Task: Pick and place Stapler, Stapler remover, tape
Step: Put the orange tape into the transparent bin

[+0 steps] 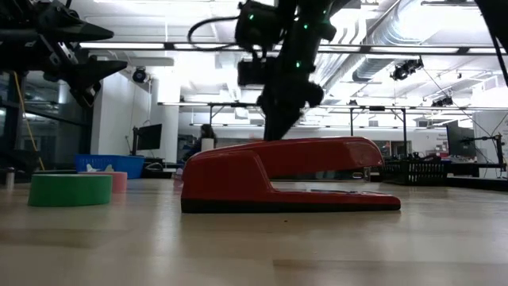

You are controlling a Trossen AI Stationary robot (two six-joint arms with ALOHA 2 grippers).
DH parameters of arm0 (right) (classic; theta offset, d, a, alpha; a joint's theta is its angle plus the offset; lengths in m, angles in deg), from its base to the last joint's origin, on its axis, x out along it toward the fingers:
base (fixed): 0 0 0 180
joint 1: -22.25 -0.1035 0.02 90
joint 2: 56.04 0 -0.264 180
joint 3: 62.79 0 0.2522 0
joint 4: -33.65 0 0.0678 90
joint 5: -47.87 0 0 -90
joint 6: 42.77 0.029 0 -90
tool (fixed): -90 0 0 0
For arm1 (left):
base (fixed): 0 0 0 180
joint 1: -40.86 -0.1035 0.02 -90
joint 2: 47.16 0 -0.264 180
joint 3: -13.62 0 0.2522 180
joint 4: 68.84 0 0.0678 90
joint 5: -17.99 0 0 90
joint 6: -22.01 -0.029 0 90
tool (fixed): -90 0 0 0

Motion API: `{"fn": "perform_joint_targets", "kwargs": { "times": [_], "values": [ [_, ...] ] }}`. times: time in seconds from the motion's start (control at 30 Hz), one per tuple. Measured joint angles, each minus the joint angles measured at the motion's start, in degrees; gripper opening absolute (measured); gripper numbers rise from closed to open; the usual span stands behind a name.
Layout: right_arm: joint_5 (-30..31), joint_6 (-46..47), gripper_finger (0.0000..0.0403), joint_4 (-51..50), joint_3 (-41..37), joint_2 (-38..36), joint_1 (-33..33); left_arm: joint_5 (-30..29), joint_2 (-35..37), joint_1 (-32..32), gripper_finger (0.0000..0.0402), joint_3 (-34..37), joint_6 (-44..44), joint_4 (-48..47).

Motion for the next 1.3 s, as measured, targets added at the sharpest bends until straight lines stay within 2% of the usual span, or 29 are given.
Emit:
{"fn": "perform_joint_targets", "kwargs": {
  "times": [0.4,0.9,1.17,1.3],
  "values": [
    [-0.66,-1.32,0.0034,2.95,0.0,-7.04,9.43,0.05,0.0,0.0,0.0229,-0.02,-0.02,0.0],
    [1.4,14.04,0.0037,7.22,4.7,-6.47,20.56,0.14,-0.02,0.0,0.0229,0.0,-0.02,0.02],
    [0.31,24.77,0.0039,9.94,5.08,-2.92,25.3,0.11,0.0,0.0,0.0229,0.0,-0.01,0.02],
    [-1.47,28.46,0.0041,8.09,9.09,0.85,27.2,0.11,-0.02,0.0,0.0229,-0.01,0.0,0.02]
  ]
}}
